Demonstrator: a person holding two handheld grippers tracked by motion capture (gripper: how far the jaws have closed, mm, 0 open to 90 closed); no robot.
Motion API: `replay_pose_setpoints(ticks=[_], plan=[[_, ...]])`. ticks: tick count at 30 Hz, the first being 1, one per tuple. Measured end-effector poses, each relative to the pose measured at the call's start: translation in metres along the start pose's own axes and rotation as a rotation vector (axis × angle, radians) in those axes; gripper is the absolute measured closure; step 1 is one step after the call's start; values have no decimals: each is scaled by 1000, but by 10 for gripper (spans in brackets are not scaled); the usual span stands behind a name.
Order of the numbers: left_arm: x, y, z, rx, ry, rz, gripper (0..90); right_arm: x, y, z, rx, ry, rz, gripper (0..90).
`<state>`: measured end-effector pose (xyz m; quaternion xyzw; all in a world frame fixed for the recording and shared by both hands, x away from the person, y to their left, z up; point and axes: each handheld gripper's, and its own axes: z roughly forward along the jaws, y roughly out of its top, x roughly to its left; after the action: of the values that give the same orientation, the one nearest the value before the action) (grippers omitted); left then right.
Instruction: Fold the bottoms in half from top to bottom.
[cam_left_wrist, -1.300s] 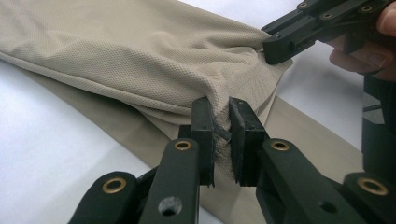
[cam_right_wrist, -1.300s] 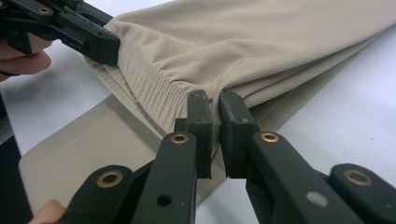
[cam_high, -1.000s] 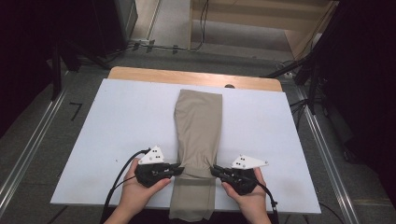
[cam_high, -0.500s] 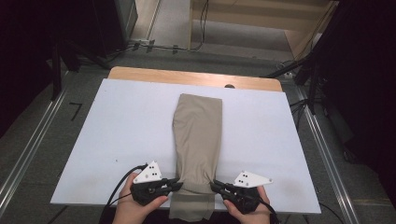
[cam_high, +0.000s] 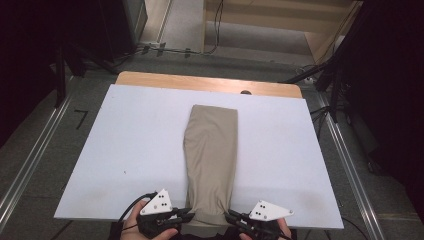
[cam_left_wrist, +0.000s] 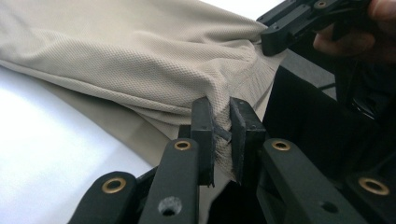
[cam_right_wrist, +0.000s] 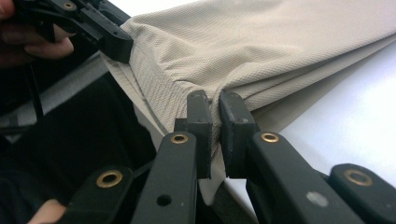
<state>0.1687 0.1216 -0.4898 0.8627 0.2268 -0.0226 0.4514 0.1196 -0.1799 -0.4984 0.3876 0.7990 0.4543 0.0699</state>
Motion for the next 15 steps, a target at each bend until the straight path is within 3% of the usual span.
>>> replay_pose_setpoints(ticks=[15], plan=[[-10,-11,-6,6,-15,-8,818,11,-7,-3,-1,15,-18,821]])
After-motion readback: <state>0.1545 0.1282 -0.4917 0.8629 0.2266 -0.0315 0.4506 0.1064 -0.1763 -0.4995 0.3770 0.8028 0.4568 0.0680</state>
